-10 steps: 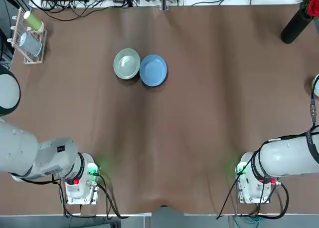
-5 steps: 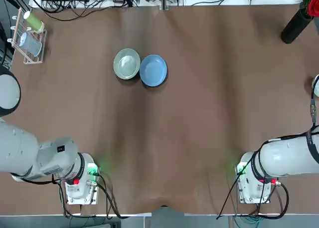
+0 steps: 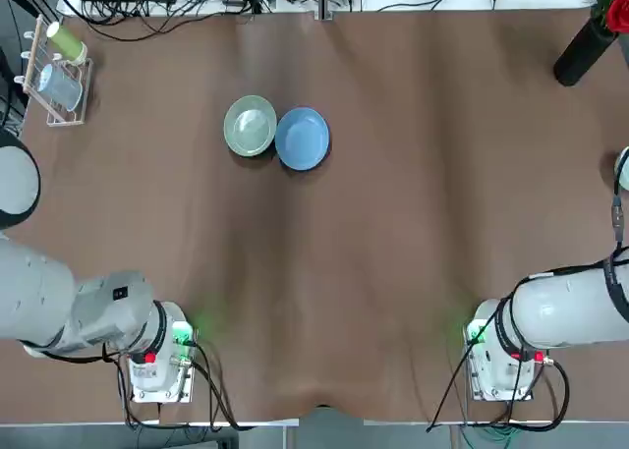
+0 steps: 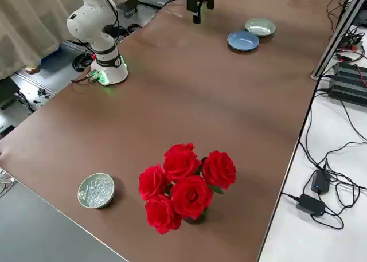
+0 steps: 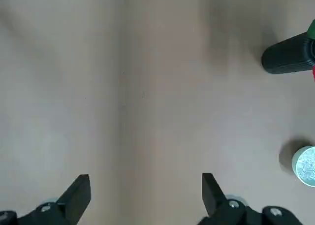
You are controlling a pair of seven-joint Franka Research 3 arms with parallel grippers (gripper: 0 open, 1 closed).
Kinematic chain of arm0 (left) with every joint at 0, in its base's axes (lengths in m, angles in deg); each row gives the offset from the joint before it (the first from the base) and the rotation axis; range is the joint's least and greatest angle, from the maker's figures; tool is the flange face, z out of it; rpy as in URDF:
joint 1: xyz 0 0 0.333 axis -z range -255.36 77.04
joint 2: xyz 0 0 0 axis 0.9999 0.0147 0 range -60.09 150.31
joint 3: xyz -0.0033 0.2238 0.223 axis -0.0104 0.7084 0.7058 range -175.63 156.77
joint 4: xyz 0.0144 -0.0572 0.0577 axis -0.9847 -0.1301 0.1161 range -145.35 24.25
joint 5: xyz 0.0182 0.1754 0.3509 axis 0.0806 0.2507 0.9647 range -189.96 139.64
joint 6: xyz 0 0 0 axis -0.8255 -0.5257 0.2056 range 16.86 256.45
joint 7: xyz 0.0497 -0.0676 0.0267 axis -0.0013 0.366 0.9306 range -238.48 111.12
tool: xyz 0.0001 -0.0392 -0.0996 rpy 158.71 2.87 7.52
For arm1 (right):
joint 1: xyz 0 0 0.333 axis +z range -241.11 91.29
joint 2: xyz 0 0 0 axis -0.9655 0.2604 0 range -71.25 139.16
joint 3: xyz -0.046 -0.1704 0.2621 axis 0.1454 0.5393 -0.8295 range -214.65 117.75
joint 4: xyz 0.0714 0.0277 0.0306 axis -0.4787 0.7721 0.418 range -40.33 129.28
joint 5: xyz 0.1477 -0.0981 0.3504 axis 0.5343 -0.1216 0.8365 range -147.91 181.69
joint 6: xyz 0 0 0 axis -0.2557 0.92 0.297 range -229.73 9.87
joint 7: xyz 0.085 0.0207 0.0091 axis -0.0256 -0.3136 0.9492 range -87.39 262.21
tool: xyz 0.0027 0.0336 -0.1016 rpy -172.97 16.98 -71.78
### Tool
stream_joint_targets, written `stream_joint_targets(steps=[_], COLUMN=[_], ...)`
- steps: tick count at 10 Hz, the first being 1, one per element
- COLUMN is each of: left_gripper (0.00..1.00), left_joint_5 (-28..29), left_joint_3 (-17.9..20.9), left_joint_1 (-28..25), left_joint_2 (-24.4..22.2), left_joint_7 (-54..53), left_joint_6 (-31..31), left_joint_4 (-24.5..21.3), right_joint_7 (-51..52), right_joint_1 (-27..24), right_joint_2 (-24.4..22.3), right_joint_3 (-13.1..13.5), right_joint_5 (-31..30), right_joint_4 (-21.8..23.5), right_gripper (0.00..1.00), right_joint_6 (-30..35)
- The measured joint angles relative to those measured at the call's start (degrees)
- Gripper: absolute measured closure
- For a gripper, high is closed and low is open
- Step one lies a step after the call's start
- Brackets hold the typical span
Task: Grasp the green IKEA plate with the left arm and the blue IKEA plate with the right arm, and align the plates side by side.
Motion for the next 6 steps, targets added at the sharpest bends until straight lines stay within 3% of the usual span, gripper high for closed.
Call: stream_joint_targets(steps=[2, 3, 6], left_gripper=[0.0, 0.0, 0.0], left_joint_5=[0.0, 0.0, 0.0], left_joint_3=[10.1, 12.3, 12.5], left_joint_1=[9.5, 11.4, 11.5], left_joint_2=[0.0, 0.0, 0.0], left_joint_7=[-0.1, -0.2, -0.2], left_joint_6=[0.0, 0.0, 0.0], left_joint_4=[0.0, 0.0, 0.0], right_joint_7=[0.0, 0.0, 0.0], right_joint_1=[0.0, 0.0, 0.0], right_joint_2=[0.0, 0.0, 0.0], right_joint_3=[0.0, 0.0, 0.1], right_joint_5=[0.0, 0.0, 0.0], right_joint_4=[0.0, 0.0, 0.0], right_gripper=[0.0, 0.0, 0.0], right_joint_6=[0.0, 0.2, 0.6])
